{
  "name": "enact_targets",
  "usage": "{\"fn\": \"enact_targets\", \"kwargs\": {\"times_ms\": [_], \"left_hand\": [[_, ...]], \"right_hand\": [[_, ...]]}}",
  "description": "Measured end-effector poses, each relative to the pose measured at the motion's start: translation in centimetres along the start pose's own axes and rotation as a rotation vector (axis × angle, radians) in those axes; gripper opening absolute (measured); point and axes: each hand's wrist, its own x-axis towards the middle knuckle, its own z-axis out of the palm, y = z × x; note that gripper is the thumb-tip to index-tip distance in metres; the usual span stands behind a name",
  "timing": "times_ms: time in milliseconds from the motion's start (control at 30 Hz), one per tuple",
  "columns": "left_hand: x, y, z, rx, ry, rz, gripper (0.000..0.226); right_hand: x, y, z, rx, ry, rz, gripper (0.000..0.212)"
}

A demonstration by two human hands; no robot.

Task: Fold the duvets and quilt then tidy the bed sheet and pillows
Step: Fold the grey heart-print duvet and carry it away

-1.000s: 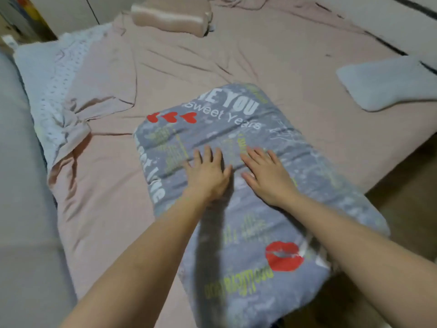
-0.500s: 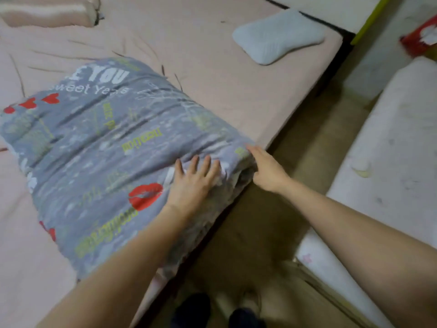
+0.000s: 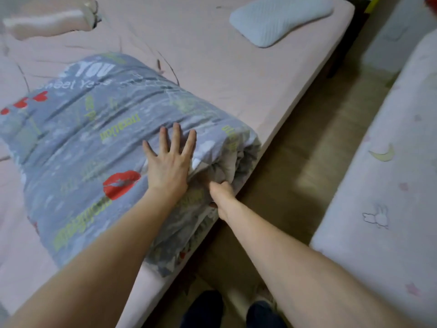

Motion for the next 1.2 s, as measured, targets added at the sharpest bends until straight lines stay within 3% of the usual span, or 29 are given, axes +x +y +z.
{"fn": "enact_targets", "kwargs": {"times_ms": [67,133,233,300,367,500,567,600,667,733,800,900,967,1000,1033,1100,1133,1167,1200], "left_hand": [[0.4,-0.3,0.1,0.006,0.007,-0.006,0.093],[0.8,-1.0,-0.7,-0.033,0.022,0.0,0.087],[1.9,-2.5,-3.5,-0.196,0.116,-0.002,0.066],[2.7,-2.1,-4.5,-0.305,0.173,-0.057,0.06],[2.6,-1.0,-3.9,-0.483,0.148,-0.061,0.06],[1.4,1.2,-0.4,-0.645,-0.281,0.175,0.087],[0.9,0.1,-0.9,-0.781,-0.183,0.213,0.067],[0.4,-1.0,-1.4,-0.8,-0.046,0.207,0.056],[-0.2,-3.8,-2.0,-0.755,0.212,0.095,0.05],[-0.6,-7.7,-2.1,-0.694,0.36,-0.072,0.047],[-0.7,-12.2,-2.2,-0.598,0.377,-0.173,0.049],[0.2,-17.0,-2.5,-0.468,0.37,-0.246,0.048],[0.3,-18.1,-1.6,-0.404,0.38,-0.31,0.05],[-0.2,-18.0,-0.4,-0.4,0.313,-0.361,0.055],[-1.2,-17.9,1.7,-0.433,0.144,-0.401,0.06],[-3.7,-18.3,6.9,-0.573,-0.383,-0.365,0.069],[-4.4,-18.7,9.1,-0.632,-0.549,-0.307,0.072],[-4.8,-19.6,10.5,-0.689,-0.584,-0.239,0.073],[-5.1,-21.0,11.2,-0.76,-0.508,-0.194,0.071]], "right_hand": [[0.7,-0.1,1.2,0.085,0.056,-0.011,0.063],[1.0,-1.6,1.6,0.146,0.153,-0.138,0.05],[1.5,-6.2,0.9,0.159,0.378,-0.366,0.037],[1.4,-8.8,-0.1,0.208,0.445,-0.403,0.034],[2.1,-9.1,-1.1,0.268,0.429,-0.361,0.033],[2.6,-5.4,-3.3,0.326,0.382,-0.04,0.036],[1.3,-5.1,-4.6,0.294,0.484,-0.036,0.035],[0.2,-5.7,-4.7,0.229,0.588,-0.114,0.033],[-2.5,-7.2,-3.7,-0.071,0.762,-0.476,0.03],[-6.0,-9.1,-0.2,-0.429,0.689,-0.947,0.035],[-8.7,-10.8,5.4,-0.667,0.505,-1.201,0.042],[-11.2,-11.9,13.2,-0.901,0.353,-1.208,0.05],[-10.7,-10.0,15.9,-1.033,0.352,-1.154,0.057],[-9.5,-7.9,16.0,-1.112,0.35,-1.137,0.06],[-8.1,-5.2,15.7,-1.226,0.342,-1.114,0.062],[-5.5,-0.2,14.8,-1.47,0.338,-1.052,0.066],[-4.6,1.2,14.2,-1.516,0.355,-1.041,0.068],[-4.3,1.6,14.7,-1.505,0.421,-1.053,0.069],[-4.8,1.3,16.4,-1.466,0.491,-1.045,0.07]]}}
